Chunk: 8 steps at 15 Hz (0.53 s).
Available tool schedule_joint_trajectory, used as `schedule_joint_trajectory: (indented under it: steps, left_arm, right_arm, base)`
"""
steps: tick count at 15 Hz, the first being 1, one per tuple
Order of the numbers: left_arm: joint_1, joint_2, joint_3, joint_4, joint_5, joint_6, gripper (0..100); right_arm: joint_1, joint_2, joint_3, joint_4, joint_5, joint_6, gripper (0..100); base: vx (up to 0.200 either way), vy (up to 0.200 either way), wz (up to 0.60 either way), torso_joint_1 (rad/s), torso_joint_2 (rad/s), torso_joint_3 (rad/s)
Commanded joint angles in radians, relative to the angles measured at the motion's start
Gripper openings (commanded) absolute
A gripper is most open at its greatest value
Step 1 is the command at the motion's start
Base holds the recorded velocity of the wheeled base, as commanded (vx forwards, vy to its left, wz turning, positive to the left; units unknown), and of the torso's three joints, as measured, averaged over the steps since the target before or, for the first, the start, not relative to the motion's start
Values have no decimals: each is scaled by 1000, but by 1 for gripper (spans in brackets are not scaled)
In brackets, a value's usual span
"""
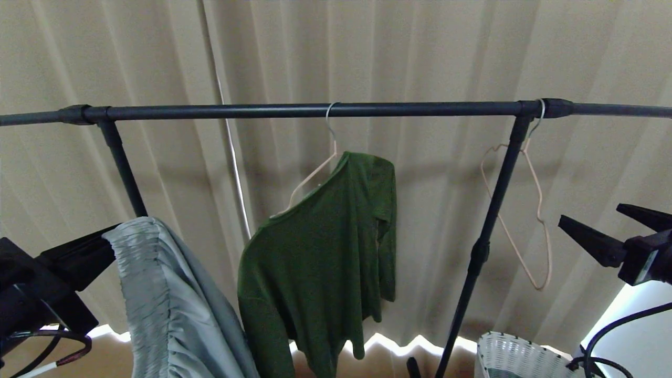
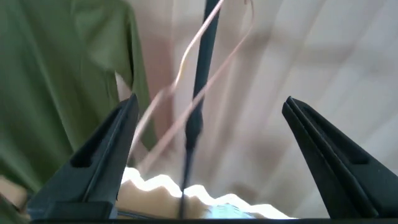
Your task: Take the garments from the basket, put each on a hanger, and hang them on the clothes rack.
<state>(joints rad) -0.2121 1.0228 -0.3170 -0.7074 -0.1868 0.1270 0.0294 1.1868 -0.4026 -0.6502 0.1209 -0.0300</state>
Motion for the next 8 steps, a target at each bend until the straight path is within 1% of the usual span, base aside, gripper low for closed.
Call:
schedule_joint_trajectory:
  steps: [1, 2, 4, 5, 6, 8]
  left_arm:
    - [0, 2, 1, -1, 0, 0, 0]
    - [0, 3, -1, -1, 0, 0, 0]
    - [0, 8, -1, -1, 0, 0, 0]
    - [0, 8, -1, -1, 0, 0, 0]
    - [2, 11, -1, -1, 0, 0, 0]
    - [2, 11, -1, -1, 0, -1, 0]
  right_arm:
    - [4, 27, -70, 50, 0, 48, 100]
    - [9, 43, -117, 101, 2, 62, 100]
    - [27, 97, -186, 165, -3, 61, 100]
    - [27, 97, -186, 165, -3, 61, 100]
    - [64, 158, -282, 270, -43, 59, 100]
    - [103, 194, -371, 402, -147, 59, 100]
  base:
    - [0, 0, 0, 0, 0, 0]
    - [0, 0, 0, 0, 0, 0]
    - [0, 0, 0, 0, 0, 0]
    - [0, 0, 0, 0, 0, 0]
    - [0, 0, 0, 0, 0, 0]
    - [0, 0, 0, 0, 0, 0]
